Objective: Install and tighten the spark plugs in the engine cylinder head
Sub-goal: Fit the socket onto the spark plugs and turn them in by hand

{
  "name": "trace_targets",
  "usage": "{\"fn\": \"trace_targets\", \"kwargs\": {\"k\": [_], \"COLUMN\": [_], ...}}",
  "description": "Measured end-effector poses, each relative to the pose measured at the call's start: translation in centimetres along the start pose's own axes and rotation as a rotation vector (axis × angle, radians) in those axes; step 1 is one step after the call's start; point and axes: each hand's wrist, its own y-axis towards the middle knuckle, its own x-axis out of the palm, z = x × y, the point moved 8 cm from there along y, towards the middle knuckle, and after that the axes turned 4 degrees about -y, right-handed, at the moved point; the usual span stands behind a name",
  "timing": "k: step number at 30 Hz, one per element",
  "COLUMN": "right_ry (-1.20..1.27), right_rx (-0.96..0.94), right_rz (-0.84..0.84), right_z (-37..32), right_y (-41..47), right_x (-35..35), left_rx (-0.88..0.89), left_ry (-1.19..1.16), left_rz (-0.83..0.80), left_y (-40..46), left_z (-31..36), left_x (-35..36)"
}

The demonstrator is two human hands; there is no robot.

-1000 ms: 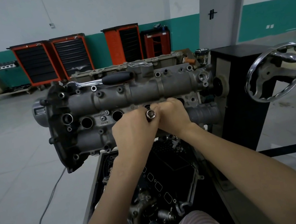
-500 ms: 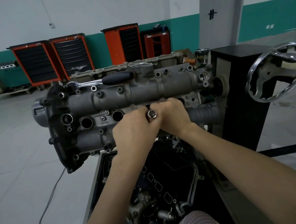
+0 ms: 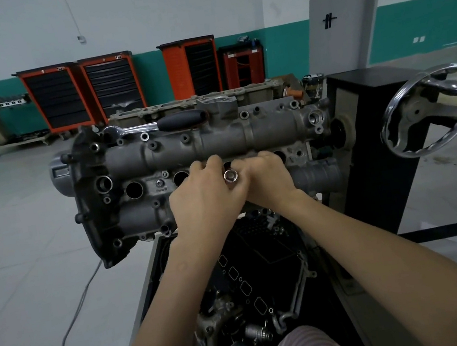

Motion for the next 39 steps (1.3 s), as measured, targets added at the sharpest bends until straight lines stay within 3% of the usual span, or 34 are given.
{"fn": "trace_targets", "kwargs": {"k": [3,12,21,28,36,39], "right_ry": [0.012,0.025,0.048,0.059,0.098,0.066], "right_rx": [0.003,0.042,0.039,0.083,0.075,0.098], "right_rz": [0.040,-0.112,-0.016,-0.181,-0.055,-0.150], "right_z": [0.2,0.1,0.4,0.4,0.2,0.3], "right_y": [-0.1,0.1,-0.1,0.0,0.1,0.1], "right_x": [-0.3,0.8,-0.2,1.1,-0.3,0.5], "left_rx": [-0.039,0.064,-0.016,0.039,-0.017,-0.003], "left_ry": [0.020,-0.024,0.050,-0.073,0.018,-0.042], "left_rz": [0.048,0.021,0.029,0.021,-0.015,-0.007], "left_y": [0.0,-0.3,-0.2,-0.4,-0.2,-0.3], "left_z": [0.1,0.9,0.4,0.3,0.0,0.1], "left_x": [-0.1,-0.2,0.4,0.6,1.3,1.2]}}
